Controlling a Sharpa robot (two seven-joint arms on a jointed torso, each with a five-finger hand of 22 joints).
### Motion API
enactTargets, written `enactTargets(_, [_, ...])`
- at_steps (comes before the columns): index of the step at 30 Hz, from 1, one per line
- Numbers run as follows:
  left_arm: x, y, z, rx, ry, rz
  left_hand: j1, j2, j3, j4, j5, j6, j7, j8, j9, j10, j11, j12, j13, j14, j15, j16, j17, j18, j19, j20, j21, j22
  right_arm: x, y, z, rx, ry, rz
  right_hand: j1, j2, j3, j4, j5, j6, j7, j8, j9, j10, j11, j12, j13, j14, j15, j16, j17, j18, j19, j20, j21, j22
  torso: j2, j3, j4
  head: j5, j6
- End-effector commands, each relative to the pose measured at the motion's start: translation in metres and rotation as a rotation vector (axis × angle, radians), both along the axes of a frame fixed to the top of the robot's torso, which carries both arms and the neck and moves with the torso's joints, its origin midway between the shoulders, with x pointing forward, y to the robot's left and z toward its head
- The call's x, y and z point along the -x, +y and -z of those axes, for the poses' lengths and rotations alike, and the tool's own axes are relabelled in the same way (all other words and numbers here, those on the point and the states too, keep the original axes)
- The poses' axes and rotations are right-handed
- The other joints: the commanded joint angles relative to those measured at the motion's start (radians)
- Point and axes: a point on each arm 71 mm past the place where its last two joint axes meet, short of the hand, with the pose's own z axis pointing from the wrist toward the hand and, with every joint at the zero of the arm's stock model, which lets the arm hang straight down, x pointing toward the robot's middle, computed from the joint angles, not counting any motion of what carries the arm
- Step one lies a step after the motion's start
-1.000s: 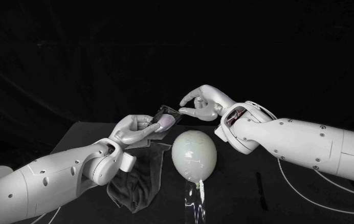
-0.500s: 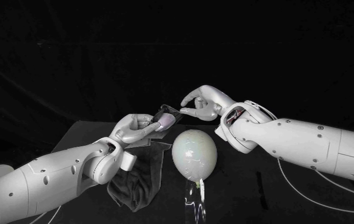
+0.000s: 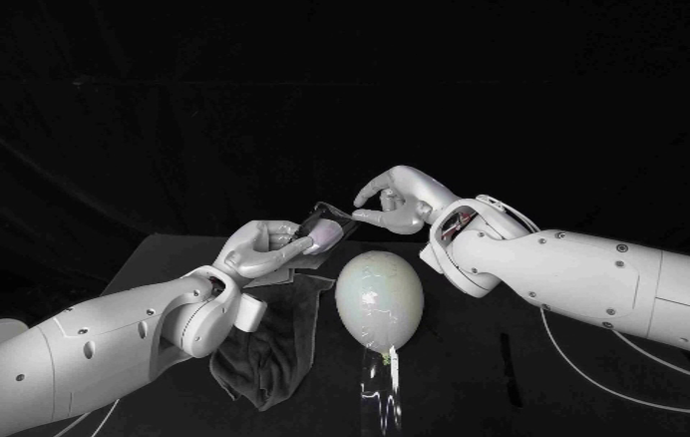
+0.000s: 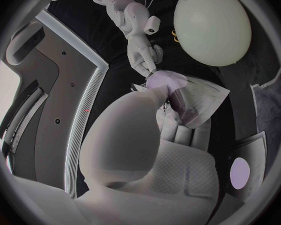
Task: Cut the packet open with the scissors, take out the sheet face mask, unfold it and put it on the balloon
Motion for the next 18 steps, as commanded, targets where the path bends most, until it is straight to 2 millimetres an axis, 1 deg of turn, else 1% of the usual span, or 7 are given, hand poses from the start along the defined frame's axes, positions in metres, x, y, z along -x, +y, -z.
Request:
enactTargets(1, [0.0004,-0.0015,-0.0022,0.018,-0.007,0.008,-0.004,0.009,-0.001,-0.006,0.006,0.008,-0.002,0.007,0.021,0.011,-0.006,0.0,-0.001,0.004,0.0,0.006,0.001,0.011,0.009,0.0,0.006,0.002,0.0004,0.0015,0.0004,0.017,-0.005,-0.006,0.013,0.002,0.001,-0.008,-0.003,0.005,-0.003,0.005,0.001,0.082,-0.011,0.424,0.708,0.095,-0.006,0.003,0.198,-0.009,0.01,-0.001,0.008,0.003,0.0,-0.0001,0.0005,0.0,-0.001])
enactTargets(11, [0.0,-0.001,-0.0018,0.021,-0.001,0.006,-0.004,0.009,-0.001,-0.006,0.006,0.008,-0.002,0.007,0.021,0.011,-0.006,0.0,-0.001,0.004,0.0,0.006,0.001,0.011,0.009,0.0,0.006,0.002,0.0012,0.0029,0.0001,0.015,-0.009,-0.009,0.013,0.002,0.002,-0.009,-0.003,0.006,-0.003,0.005,0.002,0.087,-0.011,0.433,0.716,0.095,-0.006,0.003,0.198,-0.01,0.011,-0.001,0.01,0.005,-0.001,-0.0001,0.0002,0.002,-0.002])
enactTargets(17, [-0.0001,-0.0012,-0.0018,0.022,0.001,0.006,-0.004,0.009,-0.001,-0.006,0.006,0.008,-0.002,0.007,0.021,0.011,-0.006,0.0,-0.001,0.004,0.0,0.006,0.001,0.011,0.009,0.0,0.006,0.002,0.0032,0.0058,0.0002,0.015,-0.006,-0.02,0.012,0.001,0.001,-0.009,-0.004,0.006,-0.003,0.006,0.002,0.09,-0.011,0.437,0.72,0.095,-0.006,0.004,0.199,-0.01,0.011,-0.001,0.011,0.006,0.0,-0.0003,-0.0006,0.001,-0.004])
enactTargets(18, [-0.0001,-0.0012,-0.0017,0.022,0.001,0.006,-0.004,0.009,-0.001,-0.006,0.006,0.008,-0.002,0.007,0.021,0.011,-0.006,0.0,-0.001,0.004,0.0,0.006,0.001,0.011,0.009,0.0,0.006,0.002,0.0033,0.0061,0.0002,0.016,-0.005,-0.021,0.012,0.001,0.001,-0.009,-0.004,0.006,-0.003,0.006,0.002,0.09,-0.011,0.437,0.72,0.095,-0.006,0.004,0.199,-0.01,0.011,-0.001,0.011,0.006,0.0,-0.0001,0.0002,0.0,-0.004])
